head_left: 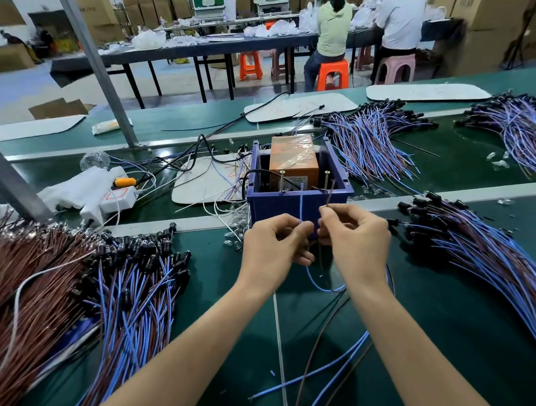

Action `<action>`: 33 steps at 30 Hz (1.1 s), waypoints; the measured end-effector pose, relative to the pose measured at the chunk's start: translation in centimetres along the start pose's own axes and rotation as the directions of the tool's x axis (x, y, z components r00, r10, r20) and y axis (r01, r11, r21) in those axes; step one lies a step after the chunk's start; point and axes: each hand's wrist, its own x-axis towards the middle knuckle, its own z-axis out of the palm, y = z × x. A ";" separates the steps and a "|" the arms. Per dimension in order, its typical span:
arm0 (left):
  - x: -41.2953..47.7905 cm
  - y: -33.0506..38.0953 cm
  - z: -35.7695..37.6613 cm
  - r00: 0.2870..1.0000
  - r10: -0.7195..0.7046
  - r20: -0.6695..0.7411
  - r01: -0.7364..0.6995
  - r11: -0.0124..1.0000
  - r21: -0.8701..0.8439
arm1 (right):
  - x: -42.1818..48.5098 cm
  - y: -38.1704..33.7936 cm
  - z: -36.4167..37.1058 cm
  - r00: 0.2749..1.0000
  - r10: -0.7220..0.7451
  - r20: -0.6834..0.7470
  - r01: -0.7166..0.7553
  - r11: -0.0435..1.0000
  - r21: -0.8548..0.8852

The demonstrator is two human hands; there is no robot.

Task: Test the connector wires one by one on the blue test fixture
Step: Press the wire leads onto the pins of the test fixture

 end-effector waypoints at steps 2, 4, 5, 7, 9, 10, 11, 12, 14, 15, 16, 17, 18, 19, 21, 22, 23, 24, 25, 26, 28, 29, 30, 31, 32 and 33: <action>0.6 0.0 -0.1 0.999 -0.019 -0.031 0.020 1.000 0.018 | 0.9 0.4 -0.1 0.994 0.108 -0.021 -0.106 0.991 0.078; 1.2 -0.1 -0.2 0.997 -0.046 -0.056 0.049 0.997 0.056 | 1.7 0.7 -0.1 0.985 0.167 -0.039 -0.163 0.983 0.090; 1.5 -0.2 -0.3 0.996 -0.062 -0.063 0.066 0.996 0.066 | 2.1 1.0 -0.1 0.984 0.174 -0.046 -0.170 0.983 0.068; 2.1 -0.4 -0.4 0.993 -0.095 -0.070 0.101 0.992 0.079 | 2.4 1.4 0.1 0.985 0.167 -0.041 -0.167 0.986 0.009; 2.5 -0.7 -0.5 0.989 -0.126 -0.076 0.135 0.984 0.115 | 2.5 1.7 0.4 0.986 0.163 -0.026 -0.164 0.986 -0.041; 2.7 -0.9 -0.5 0.987 -0.140 -0.080 0.150 0.980 0.134 | 2.5 1.8 0.5 0.987 0.158 -0.023 -0.160 0.986 -0.057; 2.9 -1.0 -0.6 0.985 -0.151 -0.084 0.162 0.976 0.148 | 2.5 2.0 0.7 0.988 0.153 -0.022 -0.154 0.986 -0.066; 3.0 -1.0 -0.6 0.983 -0.159 -0.088 0.172 0.972 0.160 | 2.5 2.1 0.8 0.988 0.150 -0.023 -0.151 0.986 -0.072; 3.2 -1.0 -0.7 0.982 -0.168 -0.088 0.182 0.965 0.186 | 2.6 2.3 0.9 0.989 0.147 -0.026 -0.149 0.985 -0.084; 3.3 -1.0 -0.7 0.982 -0.170 -0.084 0.184 0.963 0.199 | 2.6 2.4 1.0 0.989 0.146 -0.025 -0.148 0.985 -0.089; 3.4 -1.0 -0.7 0.982 -0.171 -0.079 0.184 0.961 0.208 | 2.6 2.5 1.0 0.989 0.146 -0.023 -0.147 0.985 -0.090; 3.5 -1.0 -0.8 0.982 -0.171 -0.075 0.183 0.959 0.216 | 2.5 2.5 1.1 0.989 0.147 -0.022 -0.149 0.985 -0.086; 3.6 -1.1 -0.8 0.983 -0.171 -0.074 0.183 0.958 0.221 | 2.5 2.6 1.1 0.989 0.149 -0.022 -0.150 0.985 -0.081; 3.7 -1.1 -0.8 0.982 -0.173 -0.076 0.185 0.957 0.225 | 2.5 2.6 1.1 0.989 0.148 -0.022 -0.149 0.986 -0.080; 3.9 -1.2 -0.8 0.980 -0.179 -0.083 0.193 0.955 0.226 | 2.6 2.6 1.0 0.990 0.141 -0.021 -0.142 0.986 -0.087; 4.0 -1.2 -0.9 0.980 -0.181 -0.088 0.197 0.954 0.226 | 2.6 2.7 1.0 0.990 0.137 -0.020 -0.139 0.986 -0.091; 4.1 -1.3 -0.9 0.979 -0.183 -0.093 0.200 0.953 0.227 | 2.6 2.7 1.0 0.991 0.136 -0.019 -0.137 0.986 -0.093; 4.2 -1.3 -0.9 0.978 -0.184 -0.097 0.202 0.952 0.230 | 2.6 2.7 1.0 0.991 0.135 -0.018 -0.136 0.986 -0.092; 4.2 -1.3 -1.0 0.978 -0.185 -0.099 0.204 0.951 0.233 | 2.6 2.7 1.0 0.991 0.136 -0.016 -0.137 0.986 -0.090; 4.3 -1.3 -0.9 0.977 -0.186 -0.100 0.205 0.950 0.236 | 2.5 2.7 1.0 0.990 0.138 -0.014 -0.138 0.986 -0.089; 4.3 -1.3 -0.9 0.978 -0.185 -0.099 0.204 0.949 0.238 | 2.5 2.7 1.0 0.990 0.143 -0.009 -0.144 0.986 -0.080; 4.3 -1.3 -1.0 0.978 -0.183 -0.101 0.202 0.950 0.238 | 2.5 2.8 1.0 0.989 0.148 -0.007 -0.148 0.987 -0.070; 4.3 -1.3 -1.0 0.978 -0.180 -0.105 0.200 0.950 0.238 | 2.6 2.8 1.1 0.988 0.151 -0.006 -0.151 0.986 -0.063; 4.4 -1.2 -1.0 0.978 -0.176 -0.109 0.198 0.950 0.241 | 2.6 2.8 1.1 0.988 0.153 -0.005 -0.153 0.986 -0.060; 4.4 -1.2 -1.0 0.979 -0.172 -0.113 0.196 0.950 0.245 | 2.6 2.8 1.2 0.988 0.153 -0.006 -0.153 0.987 -0.057; 4.5 -1.1 -1.0 0.978 -0.171 -0.116 0.195 0.949 0.249 | 2.6 2.9 1.2 0.988 0.152 -0.006 -0.152 0.987 -0.054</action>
